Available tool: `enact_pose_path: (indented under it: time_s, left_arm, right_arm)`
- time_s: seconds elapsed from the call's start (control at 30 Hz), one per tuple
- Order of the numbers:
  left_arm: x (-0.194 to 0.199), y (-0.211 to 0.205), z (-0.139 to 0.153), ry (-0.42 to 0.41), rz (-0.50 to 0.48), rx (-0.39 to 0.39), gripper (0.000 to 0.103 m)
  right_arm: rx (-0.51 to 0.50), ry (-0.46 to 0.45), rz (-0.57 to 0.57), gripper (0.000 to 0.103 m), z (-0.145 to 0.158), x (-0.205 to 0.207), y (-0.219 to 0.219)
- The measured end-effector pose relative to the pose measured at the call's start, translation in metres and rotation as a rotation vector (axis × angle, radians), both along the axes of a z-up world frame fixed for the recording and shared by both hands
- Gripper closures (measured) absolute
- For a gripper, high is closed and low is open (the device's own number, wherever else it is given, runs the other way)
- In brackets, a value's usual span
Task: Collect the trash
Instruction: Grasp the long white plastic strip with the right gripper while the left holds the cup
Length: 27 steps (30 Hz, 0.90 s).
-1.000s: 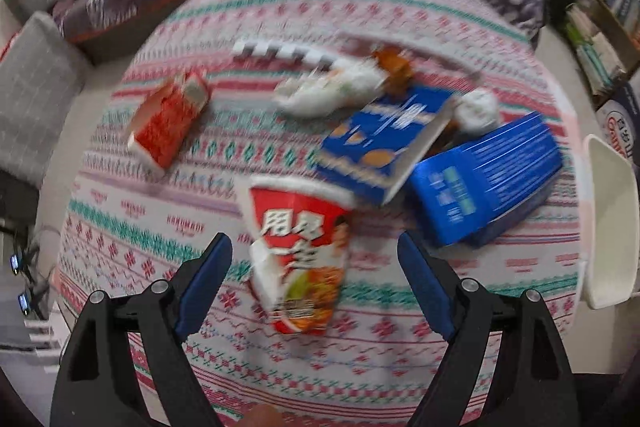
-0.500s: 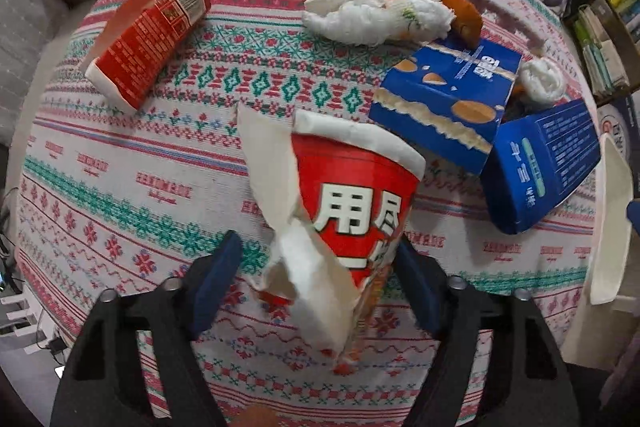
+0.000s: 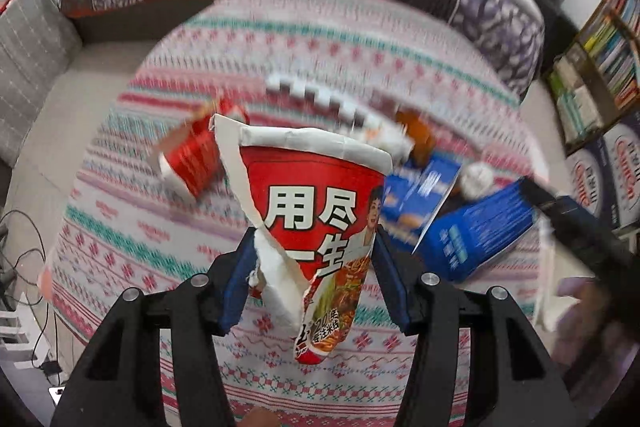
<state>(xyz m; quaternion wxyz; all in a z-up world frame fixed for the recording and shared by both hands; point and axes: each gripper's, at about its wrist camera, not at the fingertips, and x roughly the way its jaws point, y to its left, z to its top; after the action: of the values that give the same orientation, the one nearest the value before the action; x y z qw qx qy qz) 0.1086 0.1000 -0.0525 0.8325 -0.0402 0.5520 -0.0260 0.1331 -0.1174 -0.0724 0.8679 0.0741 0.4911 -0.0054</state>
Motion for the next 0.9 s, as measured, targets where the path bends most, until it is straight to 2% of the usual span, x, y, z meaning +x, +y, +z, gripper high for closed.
enact_pose_path:
  time_s: [0.2,0.47,0.53,0.6,0.9]
  left_arm:
    - [0.007,0.009,0.008,-0.009,0.025,-0.02,0.047]
    - [0.015,0.024,0.003,0.006,0.043,-0.04,0.047]
    - [0.015,0.027,0.002,0.009,0.05,-0.045,0.047]
    - [0.015,0.029,0.0,0.012,0.055,-0.049,0.047]
    - [0.014,0.033,0.003,-0.016,0.076,-0.066,0.047]
  right_arm:
    - [-0.142,0.023,0.185,0.026,-0.015,0.039,0.042]
    - [-0.198,0.067,0.281,0.046,-0.037,0.069,0.064]
    - [-0.199,0.096,0.295,0.06,-0.044,0.075,0.066]
    - [-0.193,0.124,0.293,0.091,-0.049,0.08,0.066]
    - [-0.053,0.037,0.214,0.094,-0.023,0.06,0.056]
